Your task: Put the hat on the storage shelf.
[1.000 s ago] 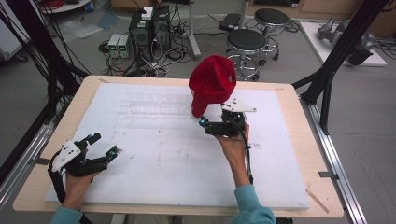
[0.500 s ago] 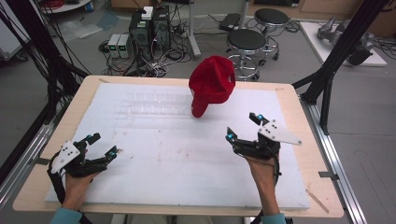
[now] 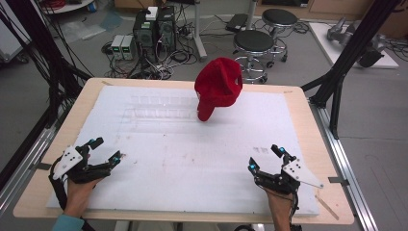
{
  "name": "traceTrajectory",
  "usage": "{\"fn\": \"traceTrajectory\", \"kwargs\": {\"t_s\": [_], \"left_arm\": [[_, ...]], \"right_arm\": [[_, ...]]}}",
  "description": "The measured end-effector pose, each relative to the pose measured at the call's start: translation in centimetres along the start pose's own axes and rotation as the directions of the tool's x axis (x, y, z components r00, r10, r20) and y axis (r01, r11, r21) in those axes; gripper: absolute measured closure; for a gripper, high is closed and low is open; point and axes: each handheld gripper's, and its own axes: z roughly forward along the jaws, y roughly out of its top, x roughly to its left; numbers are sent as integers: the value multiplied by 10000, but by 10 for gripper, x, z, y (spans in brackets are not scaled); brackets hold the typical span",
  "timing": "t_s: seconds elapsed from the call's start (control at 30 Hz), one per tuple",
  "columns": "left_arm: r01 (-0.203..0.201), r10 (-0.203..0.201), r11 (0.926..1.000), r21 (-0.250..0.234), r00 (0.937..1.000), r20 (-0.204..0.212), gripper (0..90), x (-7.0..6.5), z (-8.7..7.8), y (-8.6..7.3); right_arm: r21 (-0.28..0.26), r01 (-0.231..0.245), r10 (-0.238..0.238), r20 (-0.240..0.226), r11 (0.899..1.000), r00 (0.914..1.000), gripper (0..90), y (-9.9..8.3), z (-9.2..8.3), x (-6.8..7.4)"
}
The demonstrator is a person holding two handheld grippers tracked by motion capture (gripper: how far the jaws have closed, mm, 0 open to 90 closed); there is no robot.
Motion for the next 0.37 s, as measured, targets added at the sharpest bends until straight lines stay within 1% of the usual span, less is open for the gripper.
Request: {"fn": "traceTrajectory", "kwargs": {"t_s": [0.1, 0.17, 0.2, 0.23, 0.27, 0.33, 0.37], "left_arm": [[-30, 30, 10000, -25, 10000, -12, 144, 0, 0, 0], [-39, 39, 10000, -34, 10000, -34, 143, 0, -1, 0], [-33, 33, 10000, -59, 10000, -34, 143, 0, -1, 0], [-37, 37, 10000, -81, 10000, -33, 144, 0, -1, 0], [-29, 28, 9999, -116, 10000, -65, 143, 0, -1, 0], [-34, 32, 9997, -222, 9999, -99, 143, -1, -2, -1], [-26, 23, 9996, -279, 9999, -109, 144, -1, -2, -1]], "right_arm": [[-189, -49, 51, 136, 9998, 9999, 90, -9, 0, 0], [-76, 33, -32, 173, 10000, 9998, 89, -13, 3, -2], [-37, 174, -173, 268, 9998, 9995, 90, -15, 4, -3], [-61, 98, -96, 270, 9999, 9996, 90, -17, 4, -3], [-73, 140, -138, 293, 9999, 9995, 89, -19, 5, -3], [104, 174, -177, 374, 9998, 9991, 90, -20, 6, -2], [56, 255, -257, 386, 9997, 9989, 90, -20, 6, -3]]}}
